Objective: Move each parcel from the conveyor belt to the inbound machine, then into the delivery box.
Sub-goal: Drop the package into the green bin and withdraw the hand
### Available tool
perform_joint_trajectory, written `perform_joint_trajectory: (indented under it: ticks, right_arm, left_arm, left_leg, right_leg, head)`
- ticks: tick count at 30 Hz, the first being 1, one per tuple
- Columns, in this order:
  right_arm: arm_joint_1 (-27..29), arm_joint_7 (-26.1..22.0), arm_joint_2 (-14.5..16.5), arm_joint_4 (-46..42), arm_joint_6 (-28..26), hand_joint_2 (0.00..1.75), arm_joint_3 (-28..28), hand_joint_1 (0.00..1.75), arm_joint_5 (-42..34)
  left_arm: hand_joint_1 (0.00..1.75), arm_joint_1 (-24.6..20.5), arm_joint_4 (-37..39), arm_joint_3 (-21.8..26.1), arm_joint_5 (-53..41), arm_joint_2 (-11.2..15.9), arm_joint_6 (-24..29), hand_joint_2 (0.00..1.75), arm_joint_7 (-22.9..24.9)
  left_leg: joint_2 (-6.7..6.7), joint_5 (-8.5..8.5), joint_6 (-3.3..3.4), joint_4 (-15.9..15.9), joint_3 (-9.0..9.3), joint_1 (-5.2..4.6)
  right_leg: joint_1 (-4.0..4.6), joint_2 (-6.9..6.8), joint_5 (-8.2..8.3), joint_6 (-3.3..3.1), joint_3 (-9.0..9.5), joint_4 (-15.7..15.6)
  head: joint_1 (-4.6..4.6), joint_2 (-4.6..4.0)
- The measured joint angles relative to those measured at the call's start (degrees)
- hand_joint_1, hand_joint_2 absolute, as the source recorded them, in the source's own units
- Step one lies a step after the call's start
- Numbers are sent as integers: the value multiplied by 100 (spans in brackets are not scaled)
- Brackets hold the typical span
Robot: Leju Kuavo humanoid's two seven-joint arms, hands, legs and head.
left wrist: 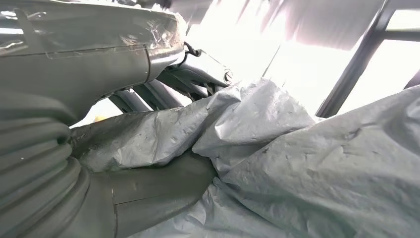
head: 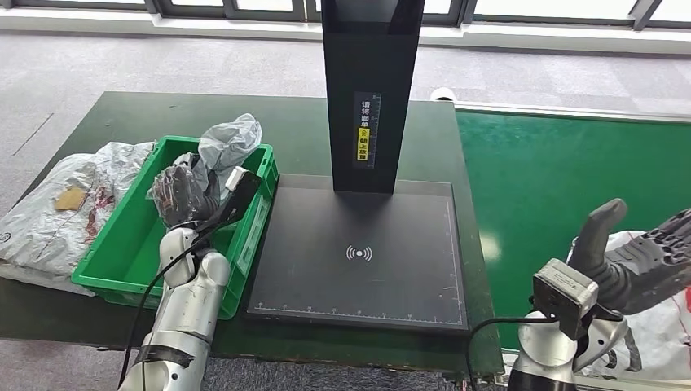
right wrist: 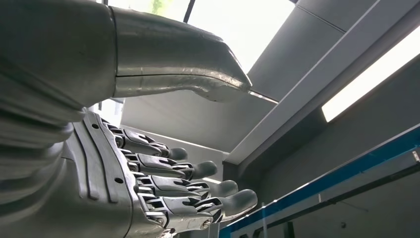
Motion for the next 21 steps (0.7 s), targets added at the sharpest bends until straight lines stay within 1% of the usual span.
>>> perform_joint_trajectory:
  ticks: [4,8,12,17,19,21]
  right_arm:
    - [-1,0,0,3,0,175,8,0,36]
    - [-2,0,0,10,0,175,9,0,51]
    - [-4,0,0,30,0,175,9,0,74]
    - [-7,1,0,61,0,175,9,0,80]
    - [-7,1,0,75,0,175,9,0,98]
    - [-8,1,0,92,0,175,9,0,112]
  left_arm:
    - [175,-152,611,330,-194,22,4,175,51]
    - [175,-318,905,532,-308,33,7,175,78]
    - [0,-394,1038,656,-394,37,7,175,103]
    - [0,-405,1013,744,-211,66,9,175,77]
    - [0,-386,927,817,-196,52,9,175,-42]
    - [0,-357,806,941,-176,16,11,175,-272]
  left_leg:
    - [-13,-2,2,0,-2,-2]
    - [-21,-5,4,-1,0,-3]
    - [-21,-3,1,-1,3,-2]
    - [-21,1,-1,-2,11,0]
    - [-20,2,-3,-2,11,0]
    - [-20,3,-4,-2,10,1]
  right_leg:
    - [-2,-11,-2,2,4,0]
    - [-3,-27,-7,3,8,-1]
    - [-2,-28,-7,3,10,0]
    - [0,-28,-6,0,16,1]
    - [1,-28,-6,0,16,1]
    - [1,-28,-6,0,16,1]
  head:
    - [1,0]
    - [1,0]
    - [0,0]
    - [1,0]
    - [1,0]
    - [0,0]
